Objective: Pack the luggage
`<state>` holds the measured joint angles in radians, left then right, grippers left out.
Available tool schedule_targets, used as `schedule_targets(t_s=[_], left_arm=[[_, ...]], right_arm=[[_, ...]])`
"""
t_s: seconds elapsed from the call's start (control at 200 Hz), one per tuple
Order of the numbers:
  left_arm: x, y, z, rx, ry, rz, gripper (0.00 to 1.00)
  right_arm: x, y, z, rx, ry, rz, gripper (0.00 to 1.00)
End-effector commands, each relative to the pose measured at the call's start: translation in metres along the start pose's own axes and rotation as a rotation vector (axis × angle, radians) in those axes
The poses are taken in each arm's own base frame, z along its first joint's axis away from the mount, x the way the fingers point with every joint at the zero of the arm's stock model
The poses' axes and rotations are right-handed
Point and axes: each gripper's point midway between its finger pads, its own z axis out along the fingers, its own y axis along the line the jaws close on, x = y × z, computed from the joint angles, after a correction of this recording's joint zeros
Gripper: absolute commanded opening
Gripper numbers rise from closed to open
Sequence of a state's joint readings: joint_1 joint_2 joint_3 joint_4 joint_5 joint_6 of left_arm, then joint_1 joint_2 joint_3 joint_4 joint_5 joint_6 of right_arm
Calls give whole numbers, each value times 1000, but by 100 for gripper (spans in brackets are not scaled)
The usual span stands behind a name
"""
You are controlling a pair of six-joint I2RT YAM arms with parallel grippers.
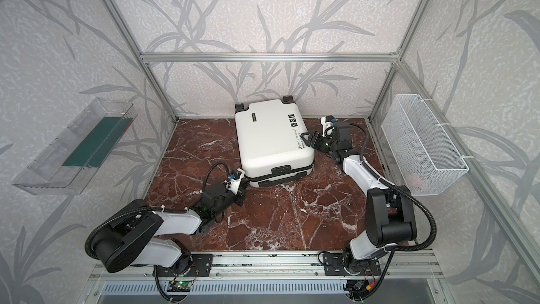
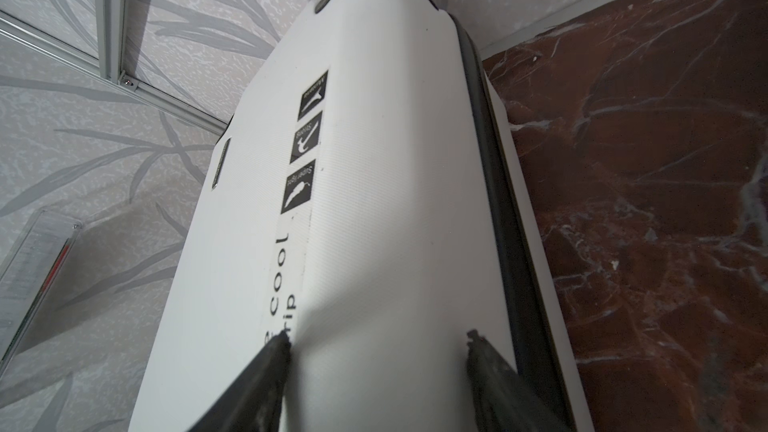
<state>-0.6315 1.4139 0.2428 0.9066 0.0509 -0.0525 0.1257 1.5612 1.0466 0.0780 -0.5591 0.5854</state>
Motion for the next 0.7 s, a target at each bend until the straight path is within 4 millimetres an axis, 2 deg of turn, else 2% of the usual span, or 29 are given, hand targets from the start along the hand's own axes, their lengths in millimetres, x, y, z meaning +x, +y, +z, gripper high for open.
schedule_targets(t_s=[0.0,0.285,0.37,0.54,0.695], left_arm=[[-56,-6,-1,31,-156,3,0],[-60,-28,-23,152,-70,42,0],[-56,-32,-27,175,-31,55,0],[-48,-49,-25,260,12,73,0],[-51,-61,-20,326,26,73,0]], right_arm=[[73,-27,12,71,237,111,67],[73,-26,14,63,235,115,67],[75,-26,16,61,238,118,66],[79,-25,18,56,245,125,67],[80,-23,19,53,247,122,66]])
